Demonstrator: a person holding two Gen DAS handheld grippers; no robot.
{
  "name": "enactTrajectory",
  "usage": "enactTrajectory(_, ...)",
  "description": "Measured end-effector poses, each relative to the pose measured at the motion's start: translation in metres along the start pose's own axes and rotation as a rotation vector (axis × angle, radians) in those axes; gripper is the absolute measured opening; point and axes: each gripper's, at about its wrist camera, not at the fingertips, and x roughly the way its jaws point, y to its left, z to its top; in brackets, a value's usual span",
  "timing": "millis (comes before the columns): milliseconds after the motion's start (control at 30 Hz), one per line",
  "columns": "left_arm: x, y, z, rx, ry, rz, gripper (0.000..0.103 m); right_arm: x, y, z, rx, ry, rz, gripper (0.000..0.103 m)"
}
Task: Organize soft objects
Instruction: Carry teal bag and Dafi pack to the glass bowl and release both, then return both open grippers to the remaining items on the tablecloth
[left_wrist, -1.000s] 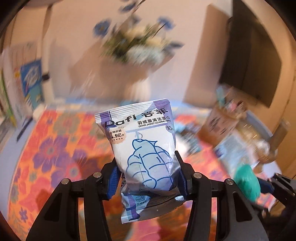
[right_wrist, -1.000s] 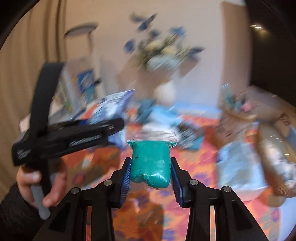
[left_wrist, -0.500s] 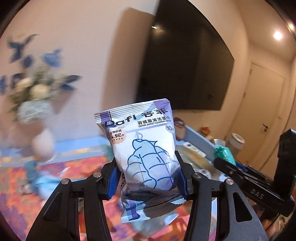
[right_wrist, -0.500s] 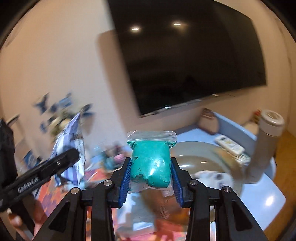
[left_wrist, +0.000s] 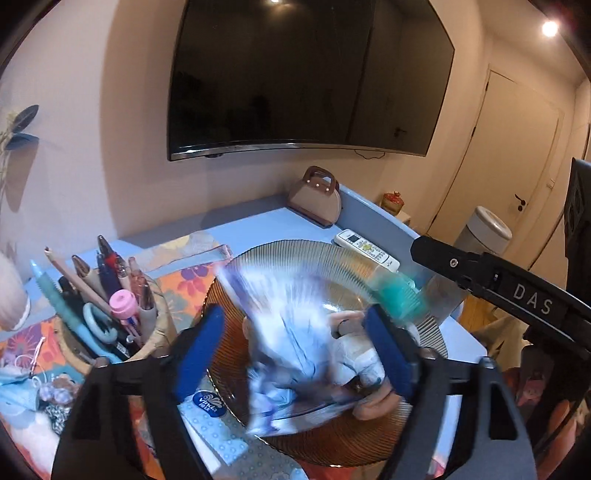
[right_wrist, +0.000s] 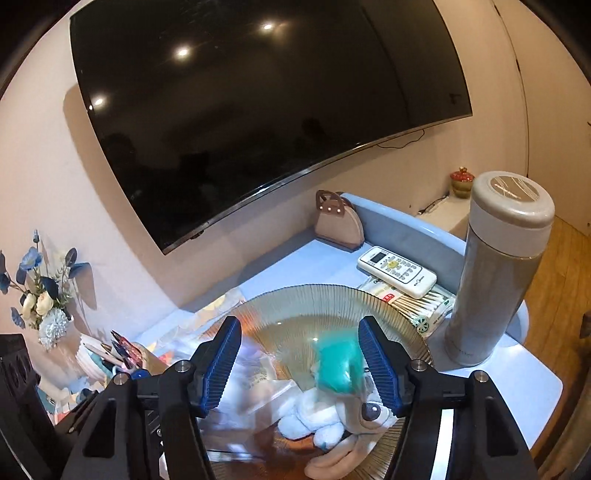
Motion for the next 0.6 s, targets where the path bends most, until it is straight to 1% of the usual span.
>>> enactTrajectory(100,-0.006,0.000,-0.006,0.021,0.003,-0.008,0.080,0.000,-0.003,-0.008,-0.006,0.020,-0.003,0.064)
enactTrajectory(167,-0.016,0.006,-0.013,0.024,0.003,0.003,0.080,-0.001,-0.007,-0.014,0.009,0.038,0.007,0.064)
enactTrajectory(333,-0.058,0.026,-0.028,-0.029,-0.027,0.015,0.080,-0.010,-0.007,-0.030,0.044,0.073,0.044,0.064)
enactTrajectory(433,-0.100,0.042,-0.035,-0.053,-0.087,0.000,0.079,-0.020,0.006,-0.038,0.021,0.076,0.066,0.064)
enactTrajectory(533,-0.146,0.063,-0.046,-0.092,-0.166,0.049,0.079,-0.035,0.032,-0.047,-0.029,0.068,0.108,0.065)
enactTrajectory(600,-0.176,0.083,-0.060,-0.143,-0.204,0.085,0.079,-0.043,0.054,-0.054,-0.059,0.067,0.167,0.065)
